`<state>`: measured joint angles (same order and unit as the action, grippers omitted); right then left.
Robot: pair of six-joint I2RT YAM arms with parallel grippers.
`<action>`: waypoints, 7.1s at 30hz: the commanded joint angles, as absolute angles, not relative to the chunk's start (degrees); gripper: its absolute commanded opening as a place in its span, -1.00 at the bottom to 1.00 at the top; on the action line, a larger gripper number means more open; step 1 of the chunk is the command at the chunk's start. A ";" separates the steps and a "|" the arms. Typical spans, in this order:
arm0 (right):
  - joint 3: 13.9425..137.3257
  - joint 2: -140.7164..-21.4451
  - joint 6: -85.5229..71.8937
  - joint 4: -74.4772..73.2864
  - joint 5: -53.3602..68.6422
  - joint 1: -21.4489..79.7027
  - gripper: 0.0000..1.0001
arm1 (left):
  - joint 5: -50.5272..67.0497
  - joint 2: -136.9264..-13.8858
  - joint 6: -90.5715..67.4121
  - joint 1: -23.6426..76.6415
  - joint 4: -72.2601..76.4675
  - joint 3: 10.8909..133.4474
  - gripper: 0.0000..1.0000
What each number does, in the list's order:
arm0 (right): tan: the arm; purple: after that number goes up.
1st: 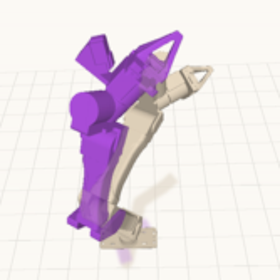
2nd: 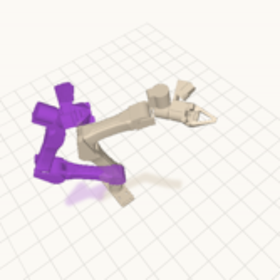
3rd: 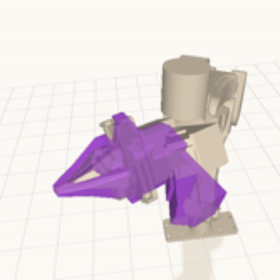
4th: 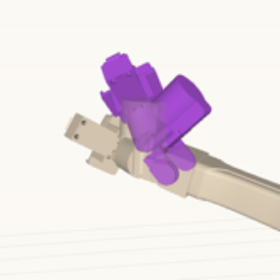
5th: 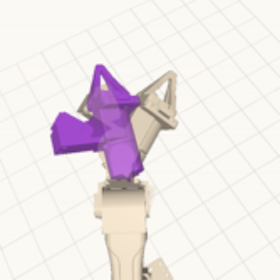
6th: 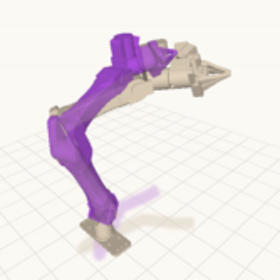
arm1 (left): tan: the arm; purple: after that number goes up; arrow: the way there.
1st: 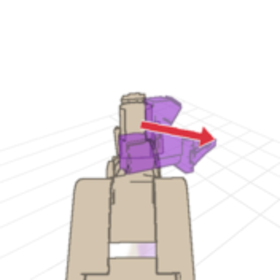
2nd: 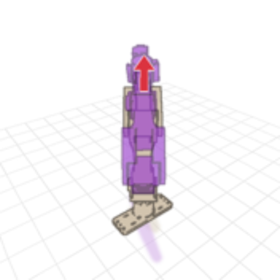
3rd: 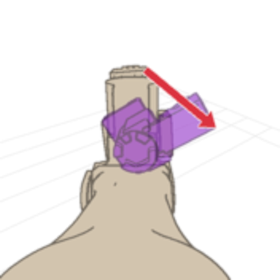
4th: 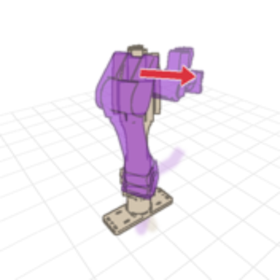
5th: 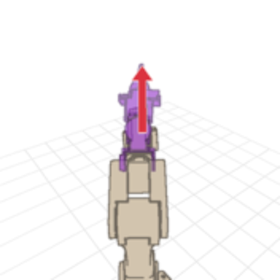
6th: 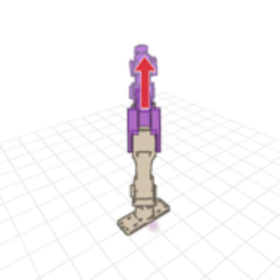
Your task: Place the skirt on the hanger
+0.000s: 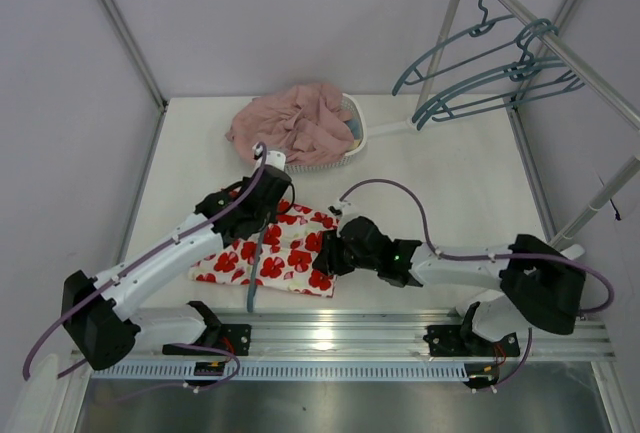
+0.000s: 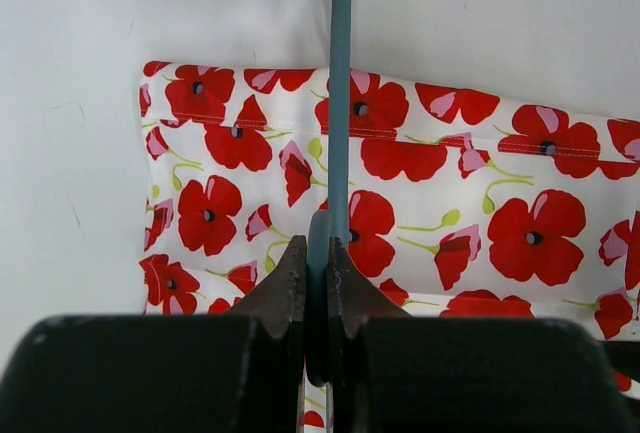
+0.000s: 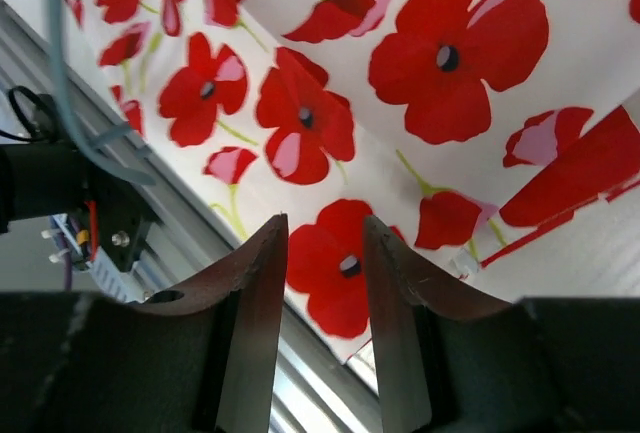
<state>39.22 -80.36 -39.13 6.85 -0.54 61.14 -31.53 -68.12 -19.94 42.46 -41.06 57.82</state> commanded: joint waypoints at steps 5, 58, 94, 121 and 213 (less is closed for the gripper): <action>37.27 -88.77 -37.00 20.66 -0.70 61.52 -0.28 | -31.47 -65.74 -17.23 41.92 -44.38 62.57 -1.00; 59.32 -92.72 -32.52 49.75 -24.44 77.96 0.70 | -26.28 -78.49 -14.85 41.92 -71.01 111.18 -0.99; 59.16 -87.90 -39.28 48.43 -29.36 78.84 -1.00 | -26.28 -73.83 -16.26 41.22 -65.58 112.94 -0.74; 52.56 -64.69 -44.74 15.64 -4.42 73.39 -1.00 | -19.59 -63.19 -9.05 40.00 -59.59 110.83 0.99; 75.83 -53.96 -31.05 -26.01 -2.01 59.15 0.39 | 22.06 -48.60 48.69 30.41 -5.26 58.09 -0.77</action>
<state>70.91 -52.97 -40.10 -21.26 4.54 59.37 21.34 -48.75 47.24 30.22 -7.38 55.61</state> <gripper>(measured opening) 0.681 0.217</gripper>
